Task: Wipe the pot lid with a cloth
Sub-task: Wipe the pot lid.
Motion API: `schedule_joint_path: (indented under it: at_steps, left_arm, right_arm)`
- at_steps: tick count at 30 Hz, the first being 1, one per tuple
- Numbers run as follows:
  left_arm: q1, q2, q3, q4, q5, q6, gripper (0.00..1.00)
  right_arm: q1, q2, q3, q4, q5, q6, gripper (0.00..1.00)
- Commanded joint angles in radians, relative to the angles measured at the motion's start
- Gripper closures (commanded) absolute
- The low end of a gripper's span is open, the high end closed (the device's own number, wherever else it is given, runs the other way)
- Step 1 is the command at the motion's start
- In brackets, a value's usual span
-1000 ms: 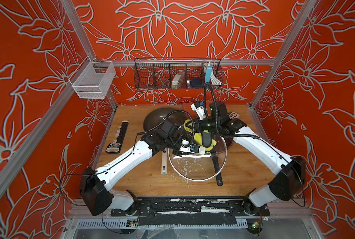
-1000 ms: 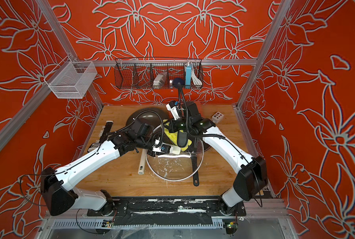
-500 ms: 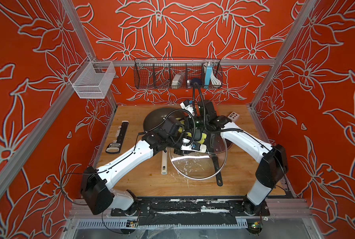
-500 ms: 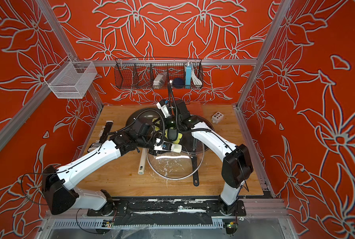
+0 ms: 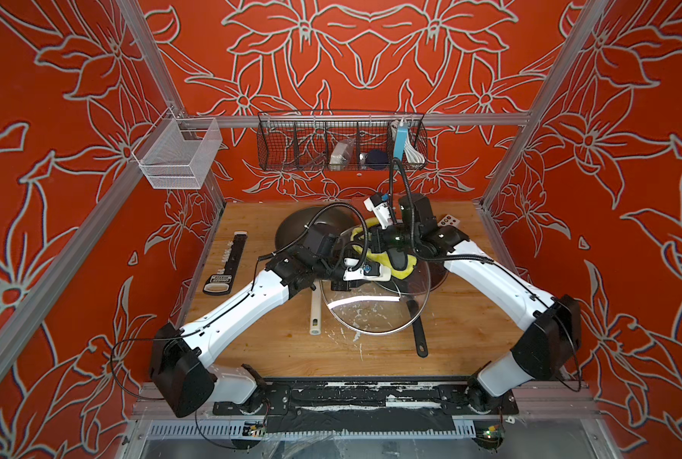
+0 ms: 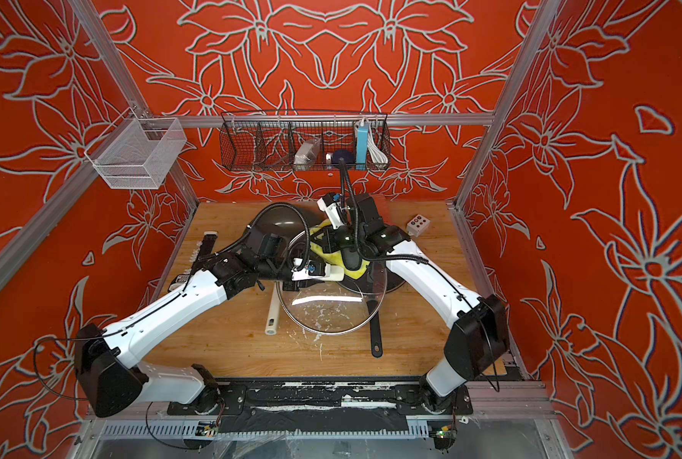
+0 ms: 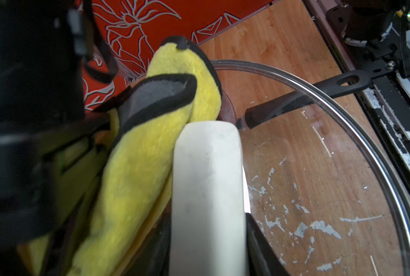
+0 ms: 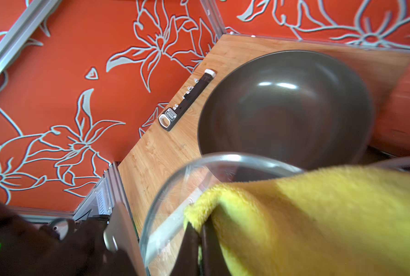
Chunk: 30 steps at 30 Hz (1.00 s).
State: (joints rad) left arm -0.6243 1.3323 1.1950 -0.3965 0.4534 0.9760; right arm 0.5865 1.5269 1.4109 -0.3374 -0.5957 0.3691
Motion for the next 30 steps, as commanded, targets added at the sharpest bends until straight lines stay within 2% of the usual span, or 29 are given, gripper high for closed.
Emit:
schedule_joint_path:
  at_steps: [1,4,8,20,30]
  left_arm:
    - [0.016,-0.113,0.001,0.286,0.019,-0.113,1.0]
    - [0.023,-0.129,-0.037,0.342,0.003,-0.211,1.0]
    - [0.023,-0.151,-0.093,0.423,-0.012,-0.278,1.0]
    - [0.024,-0.138,-0.107,0.49,-0.047,-0.331,1.0]
    - [0.025,-0.168,-0.117,0.503,-0.026,-0.348,1.0]
  right_arm:
    - [-0.017,-0.076,-0.059,-0.049,0.027,-0.036,1.0]
    - [-0.02,-0.135,-0.122,-0.063,0.036,-0.045,1.0]
    - [-0.02,-0.213,-0.209,-0.065,0.048,-0.044,1.0]
    - [-0.008,-0.42,-0.452,-0.072,0.022,0.012,1.0]
    - [-0.002,-0.427,-0.435,-0.103,0.038,0.028,1.0]
